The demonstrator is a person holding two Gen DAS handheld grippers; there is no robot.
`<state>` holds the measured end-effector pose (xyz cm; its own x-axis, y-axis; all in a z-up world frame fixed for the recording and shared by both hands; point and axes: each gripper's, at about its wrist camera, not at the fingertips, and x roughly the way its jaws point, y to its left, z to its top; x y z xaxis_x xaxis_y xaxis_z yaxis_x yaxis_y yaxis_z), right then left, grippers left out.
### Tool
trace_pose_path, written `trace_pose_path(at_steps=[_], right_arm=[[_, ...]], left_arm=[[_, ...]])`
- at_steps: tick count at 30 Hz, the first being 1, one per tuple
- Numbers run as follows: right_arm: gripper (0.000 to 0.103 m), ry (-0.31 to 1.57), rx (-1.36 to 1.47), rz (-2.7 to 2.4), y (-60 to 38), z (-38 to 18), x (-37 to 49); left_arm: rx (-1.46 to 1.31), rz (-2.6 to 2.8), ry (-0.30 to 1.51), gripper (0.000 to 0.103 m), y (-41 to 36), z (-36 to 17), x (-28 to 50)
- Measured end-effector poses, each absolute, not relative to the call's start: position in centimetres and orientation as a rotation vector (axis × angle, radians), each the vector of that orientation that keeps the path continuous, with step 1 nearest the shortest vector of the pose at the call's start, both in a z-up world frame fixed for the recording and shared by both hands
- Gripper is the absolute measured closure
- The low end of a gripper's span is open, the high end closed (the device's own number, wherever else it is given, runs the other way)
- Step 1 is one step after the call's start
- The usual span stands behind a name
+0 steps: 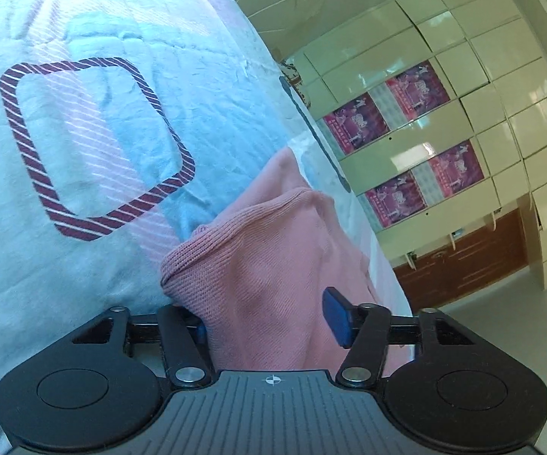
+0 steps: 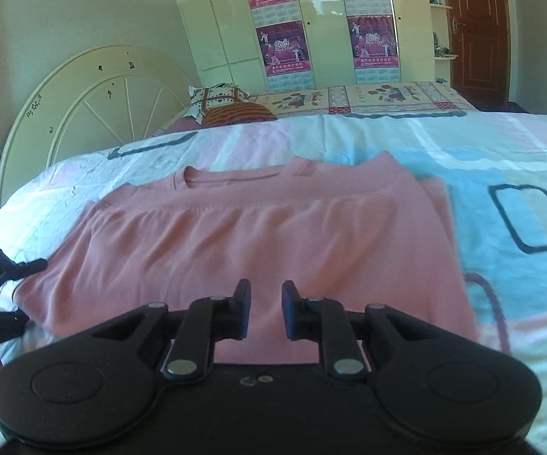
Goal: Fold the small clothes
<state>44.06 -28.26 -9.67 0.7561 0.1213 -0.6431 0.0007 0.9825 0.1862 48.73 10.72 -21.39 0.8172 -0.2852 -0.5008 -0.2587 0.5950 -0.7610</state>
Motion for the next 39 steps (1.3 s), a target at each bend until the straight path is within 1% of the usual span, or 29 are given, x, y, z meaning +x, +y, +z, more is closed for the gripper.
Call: trace_pose_path(at_steps=[1, 2, 5, 7, 11, 14, 15, 16, 17, 19, 22, 26, 30, 39], right_arm=[[0.091, 0.714, 0.184, 0.063, -27.8, -9.7, 44.9], [0.095, 0.718, 0.188, 0.066, -27.4, -9.8, 45.6], [0.098, 0.726, 0.194, 0.087, -25.7, -9.9, 47.6], [0.098, 0.73, 0.191, 0.106, -24.5, -10.2, 48.8], [0.098, 0.758, 0.175, 0.136, -22.3, -11.1, 50.6], [0.098, 0.79, 0.153, 0.121, -21.3, -12.2, 51.7], [0.098, 0.811, 0.144, 0.113, -21.1, -12.7, 52.1], [0.1, 0.841, 0.133, 0.098, -21.0, -13.3, 52.4], [0.103, 0.853, 0.132, 0.092, -21.0, -13.8, 52.6], [0.103, 0.85, 0.145, 0.093, -21.3, -13.8, 52.4], [0.103, 0.839, 0.148, 0.093, -21.5, -13.2, 52.1], [0.103, 0.852, 0.161, 0.107, -22.2, -13.9, 52.2], [0.103, 0.858, 0.131, 0.129, -22.0, -13.8, 52.6], [0.103, 0.847, 0.179, 0.189, -23.4, -14.1, 52.8]], left_arm=[[-0.957, 0.002, 0.644, 0.064, 10.7, -21.5, 49.0], [-0.97, -0.002, 0.641, 0.064, 10.7, -21.6, 49.1], [-0.959, -0.046, 0.632, 0.063, 10.4, -21.8, 49.1], [-0.935, -0.042, 0.622, 0.063, 10.1, -21.7, 49.2], [-0.992, -0.005, 0.602, 0.064, 11.0, -21.9, 50.8], [-0.976, -0.015, 0.622, 0.064, 11.0, -21.8, 52.2], [-0.964, -0.029, 0.635, 0.074, 11.0, -21.8, 52.6], [-0.954, -0.038, 0.667, 0.094, 11.0, -21.9, 53.2], [-0.973, -0.043, 0.688, 0.094, 11.3, -22.2, 53.5], [-1.009, -0.058, 0.654, 0.094, 11.7, -21.8, 53.1], [-0.963, -0.082, 0.587, 0.094, 11.5, -20.4, 52.3], [-0.95, -0.004, 0.674, 0.094, 11.4, -22.1, 53.5], [-0.926, 0.0, 0.655, 0.093, 11.1, -22.1, 53.6], [-0.877, 0.028, 0.641, 0.094, 10.2, -20.3, 53.5]])
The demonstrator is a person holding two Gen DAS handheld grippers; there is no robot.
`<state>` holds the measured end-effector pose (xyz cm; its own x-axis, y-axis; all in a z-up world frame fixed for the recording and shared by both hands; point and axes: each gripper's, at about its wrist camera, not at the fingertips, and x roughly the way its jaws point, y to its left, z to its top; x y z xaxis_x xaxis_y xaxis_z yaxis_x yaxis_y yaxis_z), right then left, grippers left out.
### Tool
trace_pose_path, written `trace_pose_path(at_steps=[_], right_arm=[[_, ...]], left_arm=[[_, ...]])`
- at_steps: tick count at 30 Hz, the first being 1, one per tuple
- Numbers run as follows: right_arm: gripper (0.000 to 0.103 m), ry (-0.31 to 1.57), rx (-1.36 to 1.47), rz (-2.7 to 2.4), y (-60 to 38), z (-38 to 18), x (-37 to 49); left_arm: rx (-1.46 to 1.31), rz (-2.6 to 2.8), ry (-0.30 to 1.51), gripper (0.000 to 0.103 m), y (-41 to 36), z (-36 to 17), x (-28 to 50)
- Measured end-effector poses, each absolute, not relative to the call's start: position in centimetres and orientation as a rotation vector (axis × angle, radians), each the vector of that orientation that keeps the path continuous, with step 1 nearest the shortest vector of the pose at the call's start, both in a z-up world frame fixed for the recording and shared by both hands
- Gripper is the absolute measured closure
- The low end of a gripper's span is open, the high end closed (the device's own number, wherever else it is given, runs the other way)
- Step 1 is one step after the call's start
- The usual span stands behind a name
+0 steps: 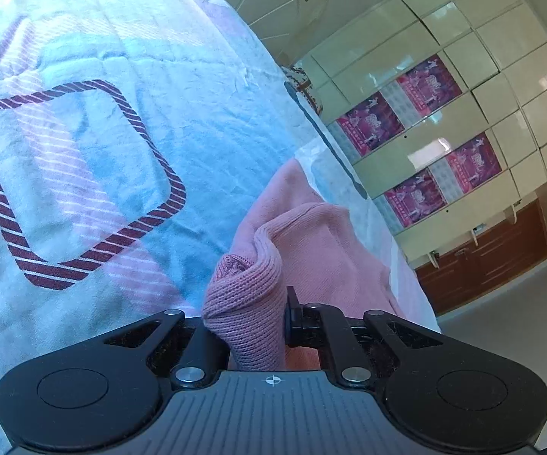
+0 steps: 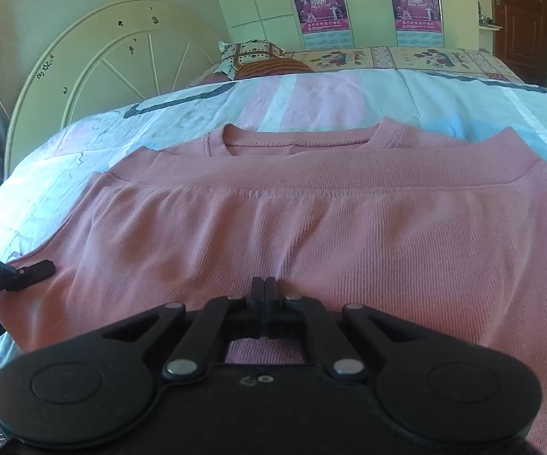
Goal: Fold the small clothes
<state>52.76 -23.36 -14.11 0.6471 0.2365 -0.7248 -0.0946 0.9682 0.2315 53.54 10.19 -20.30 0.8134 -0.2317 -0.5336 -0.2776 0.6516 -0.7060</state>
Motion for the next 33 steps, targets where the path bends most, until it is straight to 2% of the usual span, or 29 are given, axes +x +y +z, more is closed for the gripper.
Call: trace_pose_path(at_steps=[9, 13, 15, 19, 23, 27, 28, 29, 30, 31, 32, 33], right_arm=[[0.103, 0.847, 0.234, 0.24, -24.5, -14.4, 53.1], [0.103, 0.846, 0.282, 0.265, -25.4, -14.4, 53.0], [0.095, 0.798, 0.357, 0.257, -27.2, -13.4, 52.1], [0.094, 0.704, 0.472, 0.19, -32.7, -11.6, 49.8], [0.094, 0.654, 0.554, 0.075, -39.6, -10.8, 47.3], [0.094, 0.643, 0.635, -0.002, -45.2, -11.0, 44.9], [0.09, 0.646, 0.658, -0.001, -46.2, -11.1, 44.5], [0.081, 0.644, 0.68, 0.001, -47.1, -11.2, 44.1], [0.074, 0.641, 0.698, 0.007, -47.8, -11.3, 43.8], [0.05, 0.638, 0.704, 0.011, -48.2, -11.3, 43.6], [0.036, 0.625, 0.704, 0.015, -48.4, -11.2, 43.3], [0.037, 0.611, 0.703, 0.033, -48.5, -11.0, 43.1]], left_arm=[[-0.803, -0.042, 0.576, 0.095, 7.1, -15.2, 53.0], [-0.708, -0.163, 0.548, 0.095, 2.8, -11.0, 53.1], [-0.654, -0.223, 0.551, 0.095, 0.2, -9.3, 53.2], [-0.547, -0.343, 0.589, 0.095, -6.3, -6.9, 53.5], [-0.474, -0.447, 0.67, 0.095, -14.0, -7.4, 53.3], [-0.38, -0.557, 0.86, 0.094, -22.6, -11.3, 52.4], [-0.323, -0.558, 0.945, 0.091, -24.6, -12.7, 52.2], [-0.261, -0.528, 0.971, 0.091, -25.9, -13.2, 51.5], [-0.233, -0.534, 0.932, 0.073, -26.3, -12.4, 50.5], [-0.233, -0.599, 0.915, 0.041, -26.1, -11.2, 49.6], [-0.26, -0.637, 0.888, 0.036, -25.2, -9.9, 48.8], [-0.272, -0.638, 0.844, 0.036, -23.8, -8.4, 48.1]])
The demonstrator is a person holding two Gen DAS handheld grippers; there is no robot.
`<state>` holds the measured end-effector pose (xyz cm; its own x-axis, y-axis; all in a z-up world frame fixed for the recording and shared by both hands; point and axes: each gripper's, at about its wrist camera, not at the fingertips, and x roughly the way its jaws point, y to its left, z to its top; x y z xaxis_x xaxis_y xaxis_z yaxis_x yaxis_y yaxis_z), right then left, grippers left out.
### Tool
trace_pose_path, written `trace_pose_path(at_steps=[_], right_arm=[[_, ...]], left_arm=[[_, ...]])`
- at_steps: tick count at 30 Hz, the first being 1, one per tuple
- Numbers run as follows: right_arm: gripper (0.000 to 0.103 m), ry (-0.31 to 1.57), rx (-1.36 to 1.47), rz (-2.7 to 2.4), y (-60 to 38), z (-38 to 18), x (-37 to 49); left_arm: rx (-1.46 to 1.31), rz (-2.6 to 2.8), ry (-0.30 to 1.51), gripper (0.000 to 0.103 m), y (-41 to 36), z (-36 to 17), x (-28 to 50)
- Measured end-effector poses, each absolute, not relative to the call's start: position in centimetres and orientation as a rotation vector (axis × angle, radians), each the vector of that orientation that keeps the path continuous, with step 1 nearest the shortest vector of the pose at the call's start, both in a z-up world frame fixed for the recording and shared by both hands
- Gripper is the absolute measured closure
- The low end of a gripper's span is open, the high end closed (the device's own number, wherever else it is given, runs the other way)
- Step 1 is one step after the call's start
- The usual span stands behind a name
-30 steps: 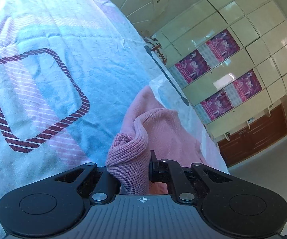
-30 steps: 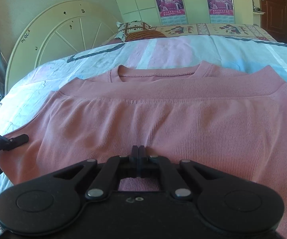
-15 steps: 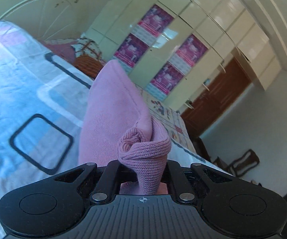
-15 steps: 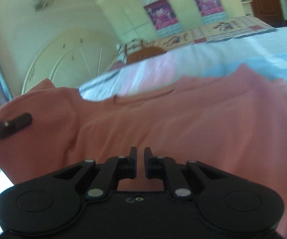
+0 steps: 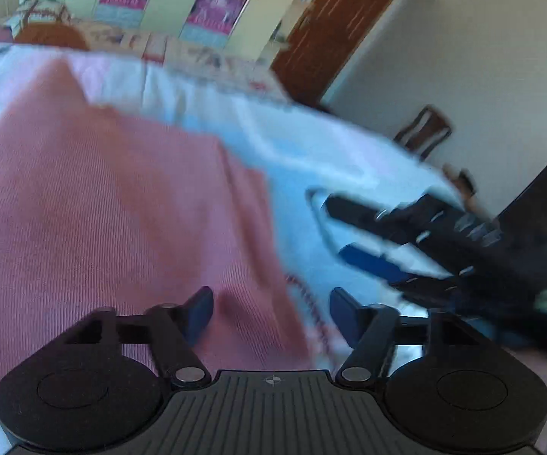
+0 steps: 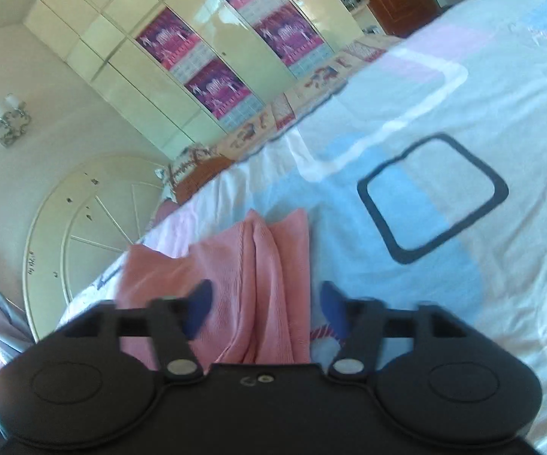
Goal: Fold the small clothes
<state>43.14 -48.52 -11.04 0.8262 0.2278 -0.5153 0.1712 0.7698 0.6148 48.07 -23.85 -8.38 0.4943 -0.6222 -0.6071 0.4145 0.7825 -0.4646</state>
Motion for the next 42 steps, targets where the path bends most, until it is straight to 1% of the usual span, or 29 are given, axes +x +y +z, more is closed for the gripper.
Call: trace_pose_path(at_steps=[1, 2, 3, 6, 7, 11, 16, 19, 21, 22, 23, 25, 29, 32, 34, 36, 38, 39, 40, 41, 42], right_arm=[[0.042, 0.614, 0.707, 0.066, -48.6, -10.8, 43.5], [0.052, 0.621, 0.709, 0.089, -48.6, -10.8, 43.8], [0.057, 0.63, 0.711, 0.117, -48.4, -10.9, 44.2], [0.057, 0.679, 0.712, 0.168, -47.0, -11.4, 45.6], [0.057, 0.703, 0.707, 0.175, -46.6, -11.8, 46.1], [0.057, 0.793, 0.659, 0.18, -44.5, -13.0, 47.4], [0.059, 0.896, 0.546, 0.19, -42.7, -13.5, 48.7], [0.059, 0.911, 0.473, 0.187, -41.4, -13.0, 49.3], [0.066, 0.923, 0.403, 0.19, -40.2, -12.8, 49.7], [0.082, 0.927, 0.373, 0.192, -39.7, -12.7, 49.9], [0.091, 0.93, 0.344, 0.192, -39.2, -12.6, 50.2], [0.094, 0.914, 0.285, 0.191, -38.5, -11.9, 50.1], [0.095, 0.796, 0.22, 0.184, -38.7, -9.0, 47.8], [0.095, 0.759, 0.203, 0.162, -40.1, -7.7, 45.8], [0.095, 0.787, 0.188, 0.118, -41.1, -8.9, 45.2], [0.094, 0.848, 0.231, 0.106, -42.0, -11.2, 45.6], [0.093, 0.863, 0.272, 0.114, -42.3, -12.5, 46.1], [0.092, 0.858, 0.282, 0.114, -42.2, -12.3, 46.3], [0.087, 0.848, 0.287, 0.112, -42.2, -12.0, 46.4], [0.079, 0.834, 0.283, 0.106, -42.2, -11.7, 46.3], [0.075, 0.81, 0.281, 0.1, -42.5, -11.2, 46.2]], left_arm=[[-0.266, -0.638, 0.801, 0.036, -22.5, -6.9, 47.5], [-0.264, -0.619, 0.767, 0.036, -21.0, -5.9, 47.4], [-0.275, -0.573, 0.738, 0.036, -19.2, -5.1, 47.6], [-0.299, -0.399, 0.696, 0.036, -13.7, -4.5, 49.9], [-0.289, -0.334, 0.718, 0.036, -11.8, -5.0, 51.7], [-0.309, -0.24, 0.806, 0.036, -7.7, -8.5, 53.7], [-0.355, -0.244, 0.873, 0.035, -8.6, -12.9, 54.1], [-0.352, -0.239, 0.88, 0.033, -9.8, -13.3, 55.6], [-0.322, -0.244, 0.886, 0.033, -10.3, -13.1, 56.2], [-0.31, -0.248, 0.889, 0.033, -10.3, -12.8, 56.7], [-0.299, -0.252, 0.881, 0.033, -10.4, -12.4, 56.6], [-0.275, -0.271, 0.85, 0.033, -10.4, -11.6, 56.7], [-0.269, -0.323, 0.834, 0.033, -10.9, -10.8, 56.6], [-0.242, -0.357, 0.847, 0.033, -12.2, -10.9, 56.9], [-0.227, -0.371, 0.887, 0.033, -13.4, -11.5, 57.2], [-0.207, -0.35, 0.907, 0.033, -14.3, -12.1, 57.4], [-0.231, -0.343, 0.918, 0.033, -14.1, -12.4, 57.6], [-0.235, -0.347, 0.922, 0.033, -14.0, -12.2, 57.7], [-0.228, -0.356, 0.914, 0.033, -13.8, -11.9, 57.8], [-0.223, -0.366, 0.893, 0.033, -13.6, -11.5, 57.7], [-0.228, -0.376, 0.866, 0.033, -13.3, -11.0, 57.7]])
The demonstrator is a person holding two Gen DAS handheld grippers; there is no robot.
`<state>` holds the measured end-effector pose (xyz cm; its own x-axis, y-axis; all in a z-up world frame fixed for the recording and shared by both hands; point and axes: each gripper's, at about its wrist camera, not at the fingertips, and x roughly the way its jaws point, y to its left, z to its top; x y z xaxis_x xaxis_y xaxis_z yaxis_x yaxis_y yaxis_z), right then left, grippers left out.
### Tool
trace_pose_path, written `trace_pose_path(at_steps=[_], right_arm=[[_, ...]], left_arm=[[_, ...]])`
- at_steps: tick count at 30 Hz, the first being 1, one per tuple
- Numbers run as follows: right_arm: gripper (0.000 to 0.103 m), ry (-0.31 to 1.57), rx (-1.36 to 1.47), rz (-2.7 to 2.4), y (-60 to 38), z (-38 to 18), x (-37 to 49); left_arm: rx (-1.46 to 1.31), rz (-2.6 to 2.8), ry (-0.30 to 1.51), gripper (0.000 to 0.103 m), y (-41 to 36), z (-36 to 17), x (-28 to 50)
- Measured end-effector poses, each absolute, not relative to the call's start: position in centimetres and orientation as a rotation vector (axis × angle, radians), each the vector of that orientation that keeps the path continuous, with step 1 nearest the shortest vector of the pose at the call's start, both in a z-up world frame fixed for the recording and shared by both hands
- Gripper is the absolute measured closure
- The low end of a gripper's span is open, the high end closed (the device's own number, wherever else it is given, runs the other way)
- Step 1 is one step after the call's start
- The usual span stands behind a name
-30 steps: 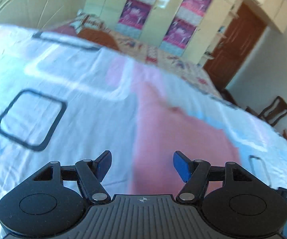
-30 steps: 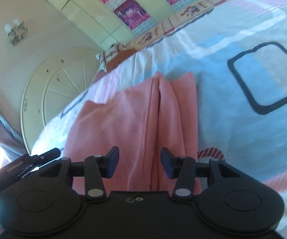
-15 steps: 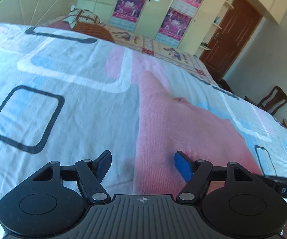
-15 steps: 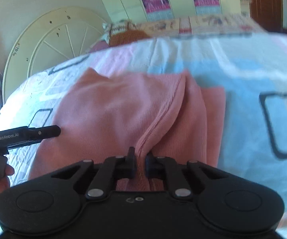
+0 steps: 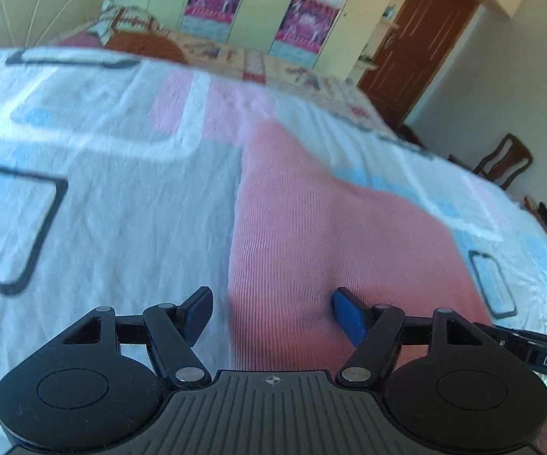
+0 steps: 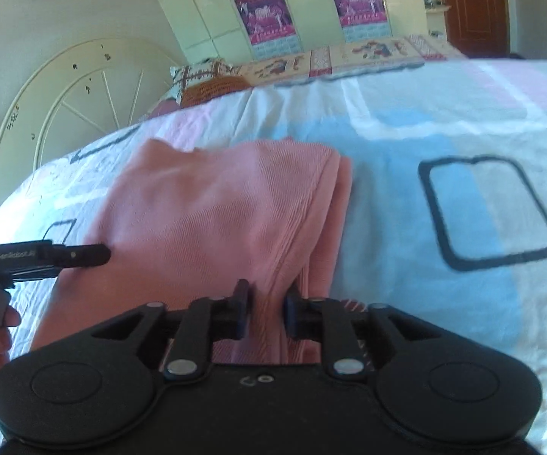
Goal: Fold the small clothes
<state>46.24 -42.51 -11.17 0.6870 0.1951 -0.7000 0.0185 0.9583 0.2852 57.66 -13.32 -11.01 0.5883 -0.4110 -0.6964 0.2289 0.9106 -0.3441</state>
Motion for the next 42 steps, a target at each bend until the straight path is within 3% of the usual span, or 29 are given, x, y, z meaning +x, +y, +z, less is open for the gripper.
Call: trace_pose_path(at_steps=[1, 9, 11, 14, 21, 25, 31, 35, 37, 38, 42], right_arm=[[0.068, 0.791, 0.288, 0.096, -42.9, -10.9, 46.3], [0.068, 0.832, 0.424, 0.054, -45.7, -11.8, 52.2], [0.089, 0.836, 0.419, 0.068, -45.7, -12.2, 53.0], [0.097, 0.818, 0.331, 0.025, -45.7, -12.1, 52.9], [0.095, 0.834, 0.274, -0.056, -45.4, -13.1, 53.0], [0.064, 0.798, 0.245, -0.083, -45.0, -11.1, 51.9], [0.07, 0.764, 0.193, 0.073, -42.1, -8.8, 48.7], [0.083, 0.877, -0.006, 0.016, -40.0, -11.9, 48.9], [0.081, 0.848, -0.007, -0.012, -40.3, -12.3, 48.9], [0.074, 0.848, -0.012, -0.028, -40.2, -12.2, 49.0], [0.078, 0.826, 0.035, -0.041, -40.0, -11.0, 47.9]], left_arm=[[-0.238, -0.381, 0.844, 0.033, -13.0, -10.7, 57.9], [-0.246, -0.386, 0.881, 0.033, -13.7, -11.7, 61.5], [-0.26, -0.404, 0.903, 0.033, -14.3, -12.4, 62.0], [-0.269, -0.416, 0.935, 0.033, -15.5, -13.7, 62.4], [-0.204, -0.396, 0.911, 0.032, -17.7, -13.4, 62.3], [-0.192, -0.38, 0.841, 0.032, -16.0, -11.0, 59.8], [-0.134, -0.389, 0.837, 0.033, -14.7, -10.7, 55.5], [-0.17, -0.367, 0.868, 0.033, -14.4, -12.2, 55.6], [-0.15, -0.354, 0.853, 0.032, -14.8, -12.2, 55.5], [-0.141, -0.348, 0.846, 0.032, -14.9, -12.2, 55.3], [-0.125, -0.323, 0.83, 0.033, -14.9, -11.1, 53.8]])
